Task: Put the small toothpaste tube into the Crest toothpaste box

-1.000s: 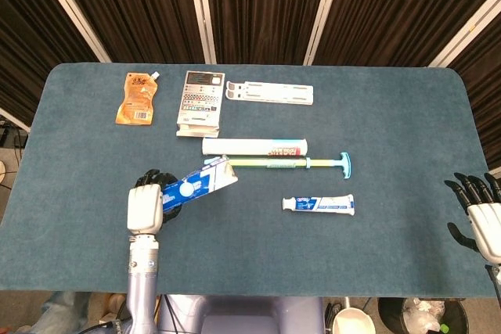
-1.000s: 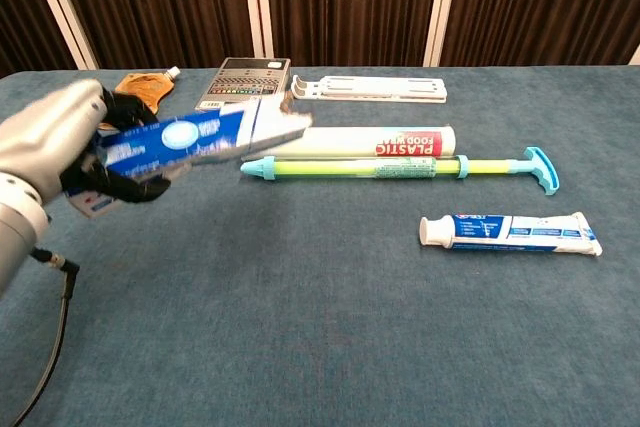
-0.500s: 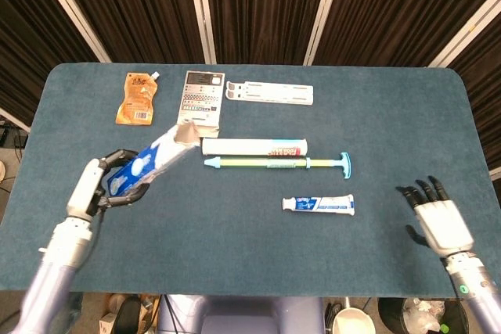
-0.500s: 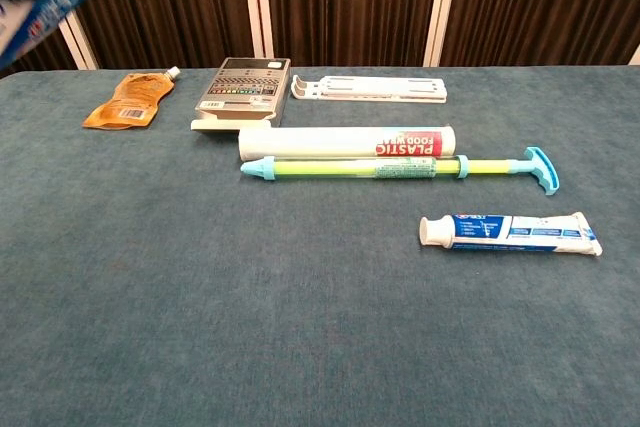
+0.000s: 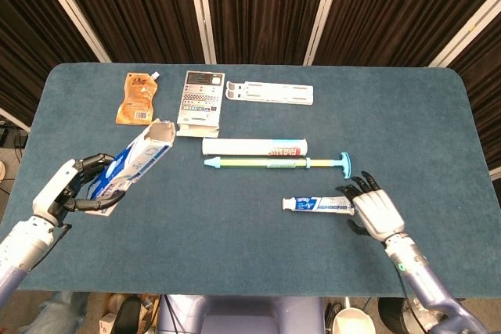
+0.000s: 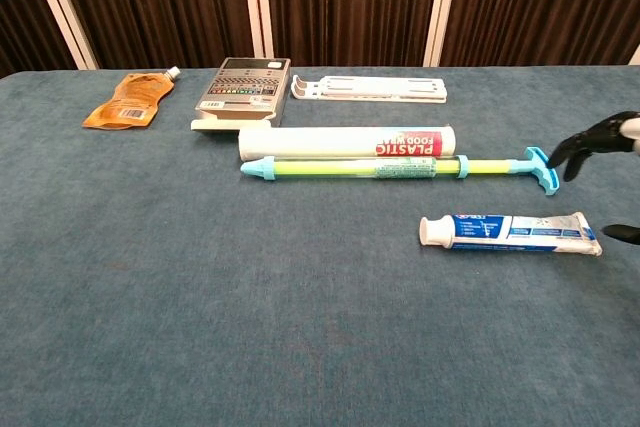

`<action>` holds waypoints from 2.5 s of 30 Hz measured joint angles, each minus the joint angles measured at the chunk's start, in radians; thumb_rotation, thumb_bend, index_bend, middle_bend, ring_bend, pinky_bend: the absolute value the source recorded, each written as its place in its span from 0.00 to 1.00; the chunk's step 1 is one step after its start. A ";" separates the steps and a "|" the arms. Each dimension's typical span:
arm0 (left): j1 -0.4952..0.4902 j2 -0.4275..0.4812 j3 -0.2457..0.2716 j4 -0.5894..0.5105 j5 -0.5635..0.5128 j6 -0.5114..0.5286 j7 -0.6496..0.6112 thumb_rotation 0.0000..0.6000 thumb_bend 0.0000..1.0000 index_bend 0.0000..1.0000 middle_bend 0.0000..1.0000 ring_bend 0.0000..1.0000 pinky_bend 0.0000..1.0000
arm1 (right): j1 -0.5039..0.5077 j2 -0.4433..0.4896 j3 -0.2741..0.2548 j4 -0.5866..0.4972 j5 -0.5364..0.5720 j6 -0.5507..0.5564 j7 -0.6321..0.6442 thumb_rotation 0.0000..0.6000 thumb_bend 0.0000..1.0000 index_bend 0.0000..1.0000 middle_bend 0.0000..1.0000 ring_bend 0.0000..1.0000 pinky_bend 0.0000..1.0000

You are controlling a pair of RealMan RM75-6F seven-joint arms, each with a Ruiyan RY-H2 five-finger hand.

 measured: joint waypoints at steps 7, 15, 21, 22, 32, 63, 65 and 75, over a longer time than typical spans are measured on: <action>-0.063 0.001 0.052 0.002 -0.041 0.025 0.031 1.00 0.34 0.42 0.42 0.23 0.30 | 0.037 -0.083 0.011 0.043 0.041 -0.038 0.000 1.00 0.31 0.23 0.32 0.13 0.03; -0.110 -0.002 0.094 -0.002 -0.070 0.051 0.035 1.00 0.34 0.42 0.42 0.23 0.30 | 0.055 -0.143 0.008 0.086 0.045 -0.036 0.039 1.00 0.31 0.23 0.34 0.14 0.03; -0.132 0.002 0.122 -0.011 -0.077 0.078 0.040 1.00 0.34 0.42 0.42 0.23 0.30 | 0.067 -0.171 0.003 0.125 0.037 -0.035 0.068 1.00 0.31 0.24 0.37 0.15 0.03; -0.134 0.004 0.126 -0.013 -0.077 0.081 0.040 1.00 0.34 0.42 0.42 0.23 0.30 | 0.067 -0.175 0.002 0.133 0.035 -0.032 0.080 1.00 0.31 0.24 0.37 0.15 0.03; -0.144 0.037 0.163 -0.048 -0.040 0.121 0.023 1.00 0.34 0.42 0.42 0.23 0.30 | 0.058 -0.220 -0.028 0.268 -0.022 0.008 0.249 1.00 0.31 0.24 0.38 0.15 0.03; -0.184 0.004 0.264 0.012 0.059 0.161 -0.113 1.00 0.34 0.42 0.42 0.23 0.30 | 0.023 -0.289 -0.071 0.428 -0.102 0.133 0.382 1.00 0.32 0.42 0.61 0.26 0.03; -0.185 0.003 0.271 0.015 0.070 0.163 -0.118 1.00 0.34 0.42 0.42 0.23 0.30 | 0.018 -0.288 -0.071 0.426 -0.102 0.141 0.382 1.00 0.38 0.51 0.66 0.30 0.03; -0.189 -0.039 0.331 0.026 0.165 0.180 -0.106 1.00 0.34 0.42 0.42 0.23 0.30 | -0.008 -0.296 -0.060 0.440 -0.150 0.284 0.353 1.00 0.61 0.91 0.77 0.41 0.03</action>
